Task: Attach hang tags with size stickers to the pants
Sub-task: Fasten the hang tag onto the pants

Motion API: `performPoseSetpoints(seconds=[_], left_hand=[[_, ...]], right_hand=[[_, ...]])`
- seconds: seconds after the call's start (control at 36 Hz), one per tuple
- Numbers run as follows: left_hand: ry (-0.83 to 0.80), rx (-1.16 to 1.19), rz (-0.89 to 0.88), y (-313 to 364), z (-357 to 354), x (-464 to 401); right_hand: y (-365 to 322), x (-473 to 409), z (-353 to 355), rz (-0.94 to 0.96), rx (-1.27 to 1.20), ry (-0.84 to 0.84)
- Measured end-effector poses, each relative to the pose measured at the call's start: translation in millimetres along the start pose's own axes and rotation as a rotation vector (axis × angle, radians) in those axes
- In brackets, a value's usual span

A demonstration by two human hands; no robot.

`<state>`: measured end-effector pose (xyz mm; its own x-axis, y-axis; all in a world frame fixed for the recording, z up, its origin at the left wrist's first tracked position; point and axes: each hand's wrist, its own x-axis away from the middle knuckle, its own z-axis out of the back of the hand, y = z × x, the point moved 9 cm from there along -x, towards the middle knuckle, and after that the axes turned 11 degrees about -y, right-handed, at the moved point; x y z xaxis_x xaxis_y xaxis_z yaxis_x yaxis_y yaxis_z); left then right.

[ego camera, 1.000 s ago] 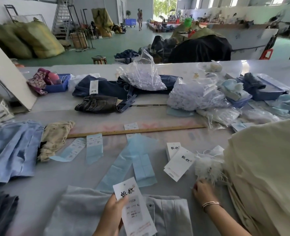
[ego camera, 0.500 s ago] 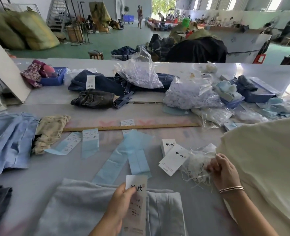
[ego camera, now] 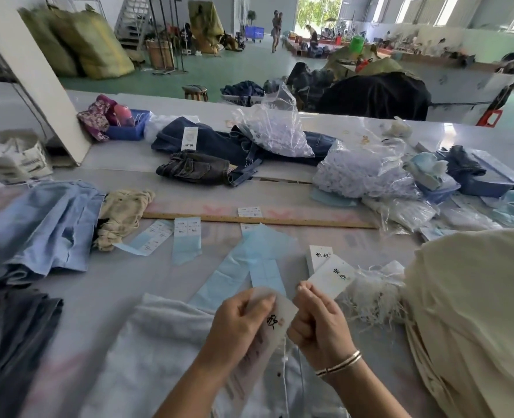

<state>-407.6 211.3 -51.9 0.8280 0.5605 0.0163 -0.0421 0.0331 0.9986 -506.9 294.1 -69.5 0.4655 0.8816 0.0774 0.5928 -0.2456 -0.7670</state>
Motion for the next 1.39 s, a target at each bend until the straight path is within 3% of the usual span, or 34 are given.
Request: performPoseSetpoints(seconds=[0.25,1.11,1.39], left_hand=[[-0.076,0.099,0.033,1.1,6.8,16.5],[-0.116,0.112,0.064,-8.2,9.0,27.2],[-0.106,0.102,0.057,-10.5,9.7,27.9]], right_hand=[[31.4,8.3,-25.6,-0.101,0.014,-0.044],[36.5,5.2,-22.0,-0.072,0.144,-0.112],[30.1,9.4,-20.2,-0.017,0.175,-0.036]])
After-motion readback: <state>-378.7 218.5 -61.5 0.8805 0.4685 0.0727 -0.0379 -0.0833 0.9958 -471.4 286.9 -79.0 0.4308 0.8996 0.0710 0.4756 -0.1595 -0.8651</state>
